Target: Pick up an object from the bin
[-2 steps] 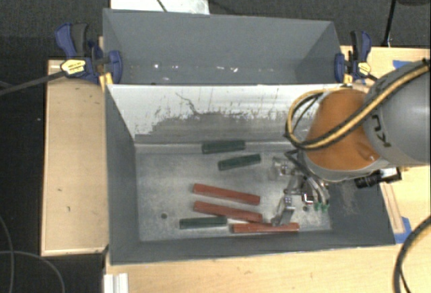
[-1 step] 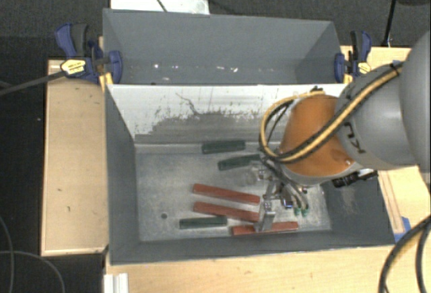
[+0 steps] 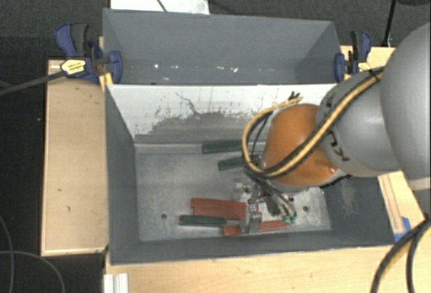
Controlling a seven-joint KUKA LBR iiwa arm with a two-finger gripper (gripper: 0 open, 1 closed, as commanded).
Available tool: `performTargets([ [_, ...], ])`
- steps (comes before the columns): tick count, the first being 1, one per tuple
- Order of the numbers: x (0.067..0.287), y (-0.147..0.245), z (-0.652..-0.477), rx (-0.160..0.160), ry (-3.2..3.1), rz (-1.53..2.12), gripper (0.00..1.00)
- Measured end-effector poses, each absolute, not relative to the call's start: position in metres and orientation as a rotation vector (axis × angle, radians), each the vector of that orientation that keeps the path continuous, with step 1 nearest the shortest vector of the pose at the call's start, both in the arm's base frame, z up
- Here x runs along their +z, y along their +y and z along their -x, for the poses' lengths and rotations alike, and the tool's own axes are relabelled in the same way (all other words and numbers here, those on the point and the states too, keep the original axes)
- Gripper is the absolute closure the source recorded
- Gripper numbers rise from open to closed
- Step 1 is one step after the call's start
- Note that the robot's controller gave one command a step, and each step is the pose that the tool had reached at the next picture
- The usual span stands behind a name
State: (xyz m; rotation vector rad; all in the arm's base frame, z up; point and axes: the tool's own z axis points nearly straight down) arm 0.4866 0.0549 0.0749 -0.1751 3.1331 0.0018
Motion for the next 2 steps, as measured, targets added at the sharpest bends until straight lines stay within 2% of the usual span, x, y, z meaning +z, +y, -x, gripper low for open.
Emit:
performTargets([
  [1, 0.075, 0.055, -0.487, 0.002, 3.133, 0.177, 1.00],
  [2, 0.273, 0.056, -0.479, 0.000, 3.137, 0.214, 1.00],
])
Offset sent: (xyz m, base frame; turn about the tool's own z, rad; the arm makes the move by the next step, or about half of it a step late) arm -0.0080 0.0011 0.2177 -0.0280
